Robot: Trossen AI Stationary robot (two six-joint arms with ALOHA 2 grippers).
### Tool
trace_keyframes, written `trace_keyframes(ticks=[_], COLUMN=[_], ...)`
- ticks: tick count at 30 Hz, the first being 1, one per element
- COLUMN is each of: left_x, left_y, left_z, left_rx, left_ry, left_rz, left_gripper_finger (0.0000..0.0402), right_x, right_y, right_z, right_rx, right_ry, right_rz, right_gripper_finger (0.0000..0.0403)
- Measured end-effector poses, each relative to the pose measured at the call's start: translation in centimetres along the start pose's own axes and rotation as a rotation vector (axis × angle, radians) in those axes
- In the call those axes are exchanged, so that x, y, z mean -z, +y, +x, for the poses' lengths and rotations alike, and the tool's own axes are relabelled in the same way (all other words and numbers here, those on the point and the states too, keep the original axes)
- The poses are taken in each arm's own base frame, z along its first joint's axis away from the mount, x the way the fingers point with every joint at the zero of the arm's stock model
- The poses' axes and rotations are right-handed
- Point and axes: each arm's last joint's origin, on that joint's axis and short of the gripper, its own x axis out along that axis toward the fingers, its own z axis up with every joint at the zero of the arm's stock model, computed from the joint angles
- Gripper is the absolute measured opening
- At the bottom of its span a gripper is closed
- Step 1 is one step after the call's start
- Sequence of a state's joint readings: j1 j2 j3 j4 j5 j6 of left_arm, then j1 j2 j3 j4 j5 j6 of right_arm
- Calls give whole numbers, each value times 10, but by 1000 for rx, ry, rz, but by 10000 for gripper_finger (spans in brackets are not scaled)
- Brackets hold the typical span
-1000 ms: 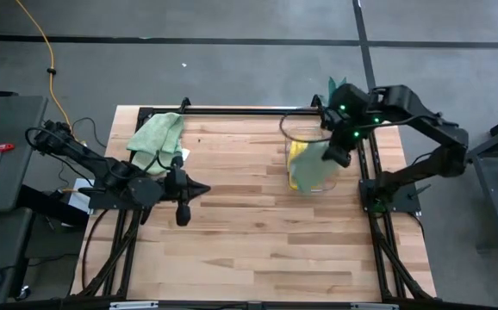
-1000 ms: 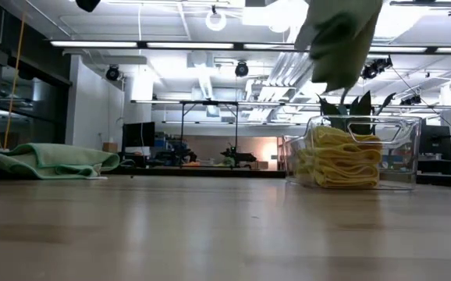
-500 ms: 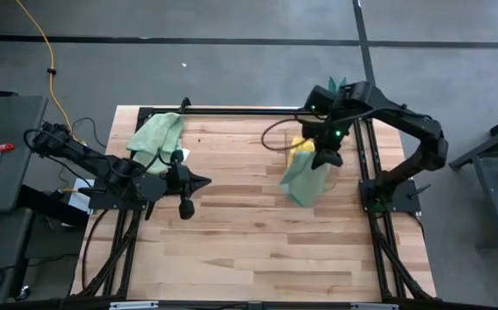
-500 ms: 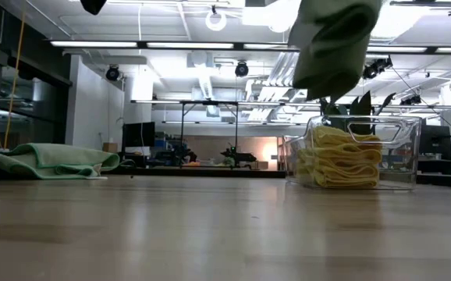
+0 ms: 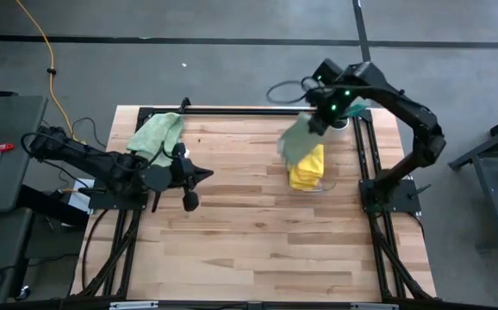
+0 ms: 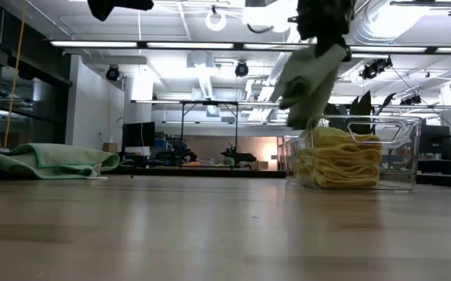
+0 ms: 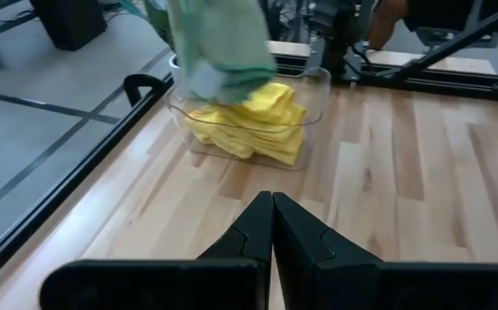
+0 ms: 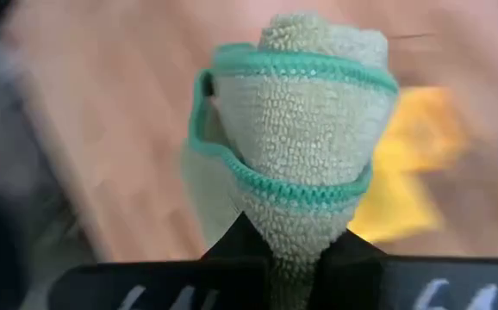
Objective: Fold microfiber towels
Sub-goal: Put the folded green microfiber towel into the transparent bin
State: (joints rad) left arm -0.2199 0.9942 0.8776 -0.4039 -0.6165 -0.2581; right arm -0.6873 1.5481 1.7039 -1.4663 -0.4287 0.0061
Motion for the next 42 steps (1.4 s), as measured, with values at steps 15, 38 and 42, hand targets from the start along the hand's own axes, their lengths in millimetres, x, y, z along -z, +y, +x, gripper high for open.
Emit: trace_keyframes(ticks=[15, 38, 42], left_x=[-4, -5, -5], left_y=[20, 24, 24], left_z=[11, 13, 13], left_rx=[-100, -115, -117], left_ry=[2, 4, 4], left_rz=[-75, -88, -88], left_gripper_finger=[0, 0, 0], right_x=[46, 91, 97], right_y=[-35, -53, -57], right_z=[-12, 62, 64], right_rx=[29, -22, 86], right_ry=[-389, -404, -370], right_rz=[262, 488, 527], right_gripper_finger=[0, 0, 0])
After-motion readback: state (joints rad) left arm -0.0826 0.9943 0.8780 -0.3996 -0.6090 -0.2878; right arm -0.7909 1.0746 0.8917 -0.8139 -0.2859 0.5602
